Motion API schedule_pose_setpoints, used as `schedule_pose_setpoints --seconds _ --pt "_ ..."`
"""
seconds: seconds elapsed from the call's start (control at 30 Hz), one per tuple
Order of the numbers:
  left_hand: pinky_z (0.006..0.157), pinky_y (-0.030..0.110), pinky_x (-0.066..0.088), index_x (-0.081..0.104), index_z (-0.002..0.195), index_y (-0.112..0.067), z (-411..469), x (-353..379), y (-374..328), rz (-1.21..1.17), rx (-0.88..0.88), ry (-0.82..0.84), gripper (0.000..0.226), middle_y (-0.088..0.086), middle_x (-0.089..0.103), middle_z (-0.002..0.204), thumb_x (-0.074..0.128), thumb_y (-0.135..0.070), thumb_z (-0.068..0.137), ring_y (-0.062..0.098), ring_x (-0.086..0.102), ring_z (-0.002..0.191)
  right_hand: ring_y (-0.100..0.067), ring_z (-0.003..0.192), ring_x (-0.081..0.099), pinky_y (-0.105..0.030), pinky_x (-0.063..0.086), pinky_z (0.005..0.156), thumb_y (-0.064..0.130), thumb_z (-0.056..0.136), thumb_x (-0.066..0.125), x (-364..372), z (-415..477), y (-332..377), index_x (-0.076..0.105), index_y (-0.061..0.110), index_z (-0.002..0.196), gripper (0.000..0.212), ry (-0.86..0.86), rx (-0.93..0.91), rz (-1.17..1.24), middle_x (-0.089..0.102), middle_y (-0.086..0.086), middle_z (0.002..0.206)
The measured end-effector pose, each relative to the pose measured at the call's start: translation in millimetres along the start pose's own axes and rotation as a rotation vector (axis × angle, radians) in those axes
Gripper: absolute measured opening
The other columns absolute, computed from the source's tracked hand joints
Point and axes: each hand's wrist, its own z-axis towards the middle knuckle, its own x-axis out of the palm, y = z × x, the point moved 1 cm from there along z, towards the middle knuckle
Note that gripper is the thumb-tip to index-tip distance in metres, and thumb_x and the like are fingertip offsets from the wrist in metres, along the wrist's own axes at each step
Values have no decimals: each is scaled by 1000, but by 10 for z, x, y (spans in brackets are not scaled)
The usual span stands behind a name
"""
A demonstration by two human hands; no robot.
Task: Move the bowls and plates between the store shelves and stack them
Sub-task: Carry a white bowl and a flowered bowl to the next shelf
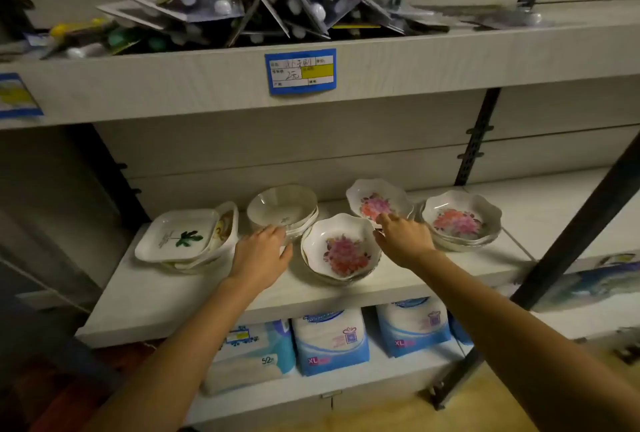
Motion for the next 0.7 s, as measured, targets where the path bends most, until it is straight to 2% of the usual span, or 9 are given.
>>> schedule_pose_setpoints --seconds 0.2,0.3,0.4,0.5,0.6,0.7 --pt "70 29 40 62 102 -15 139 173 75 -52 -41 82 26 3 67 106 44 -32 92 21 62 93 -30 101 60 -38 47 81 46 94 35 230 186 -20 48 13 119 43 166 176 -10 62 -12 113" --pt "73 30 44 63 99 -17 175 223 138 -42 -63 108 26 4 68 103 43 -32 92 23 62 92 -25 89 59 -32 42 73 43 94 39 267 285 -34 55 14 111 38 178 188 -88 64 -9 102" --pt "70 30 41 64 95 -17 159 270 169 -40 -96 141 25 5 69 98 44 -33 91 25 63 91 -20 79 49 -29 38 71 37 93 43 260 350 -35 61 15 99 30 245 212 -153 55 -4 86" --pt "69 29 38 64 95 -16 136 333 186 -36 -116 178 26 5 69 98 44 -33 91 25 62 92 -20 79 49 -29 41 74 35 92 45 276 400 -59 58 15 92 25 287 236 -129 53 -3 85" --pt "69 29 37 64 95 -15 146 377 210 -33 -152 200 28 6 68 99 43 -33 90 26 62 93 -21 82 50 -33 46 85 27 92 45 310 441 -68 57 14 91 18 332 232 -68 53 -4 87" --pt "69 29 38 64 93 -15 142 406 218 -33 -170 224 28 6 68 98 43 -33 90 26 62 92 -21 83 53 -30 46 76 24 91 43 303 497 -117 56 12 93 18 389 237 59 56 -6 91"
